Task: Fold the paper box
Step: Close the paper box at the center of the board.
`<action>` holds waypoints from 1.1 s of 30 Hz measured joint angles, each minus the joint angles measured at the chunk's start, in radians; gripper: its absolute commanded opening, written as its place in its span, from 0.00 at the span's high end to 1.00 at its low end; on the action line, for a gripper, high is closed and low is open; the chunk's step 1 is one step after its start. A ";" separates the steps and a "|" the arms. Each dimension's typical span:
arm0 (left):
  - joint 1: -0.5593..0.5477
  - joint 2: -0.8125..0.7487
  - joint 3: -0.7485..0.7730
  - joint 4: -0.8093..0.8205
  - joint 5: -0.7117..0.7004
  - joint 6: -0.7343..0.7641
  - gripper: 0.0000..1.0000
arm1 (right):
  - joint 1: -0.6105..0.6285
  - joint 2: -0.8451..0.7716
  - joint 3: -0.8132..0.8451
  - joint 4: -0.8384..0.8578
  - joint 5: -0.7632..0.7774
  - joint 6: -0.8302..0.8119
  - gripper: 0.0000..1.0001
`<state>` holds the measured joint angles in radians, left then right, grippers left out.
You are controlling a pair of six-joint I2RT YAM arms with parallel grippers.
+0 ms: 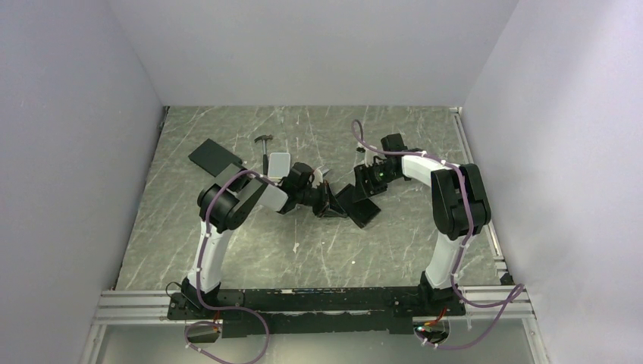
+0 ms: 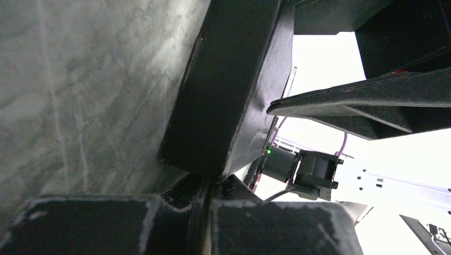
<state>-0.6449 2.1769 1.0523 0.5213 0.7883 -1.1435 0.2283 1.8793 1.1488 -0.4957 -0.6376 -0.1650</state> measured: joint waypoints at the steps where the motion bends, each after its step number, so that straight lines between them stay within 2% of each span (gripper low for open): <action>1: 0.000 0.000 -0.002 0.006 -0.001 -0.002 0.95 | 0.001 0.000 0.000 0.000 0.000 0.000 0.41; 8: 0.002 0.000 -0.012 0.031 -0.015 -0.003 0.94 | 0.000 -0.004 0.002 0.001 -0.011 0.000 0.34; 15: 0.004 0.000 -0.014 0.058 -0.051 -0.003 0.94 | -0.026 -0.009 0.002 0.001 -0.038 0.006 0.20; 25: 0.015 0.000 -0.016 0.081 -0.082 -0.005 0.94 | -0.047 -0.011 0.002 0.000 -0.051 0.009 0.17; 33: 0.018 0.000 -0.016 0.085 -0.087 -0.004 0.94 | -0.055 -0.018 0.002 -0.003 -0.046 0.008 0.08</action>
<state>-0.6270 2.1769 1.0363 0.6064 0.7017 -1.1477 0.1738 1.8618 1.1503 -0.4984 -0.6834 -0.1566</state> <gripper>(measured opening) 0.061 0.883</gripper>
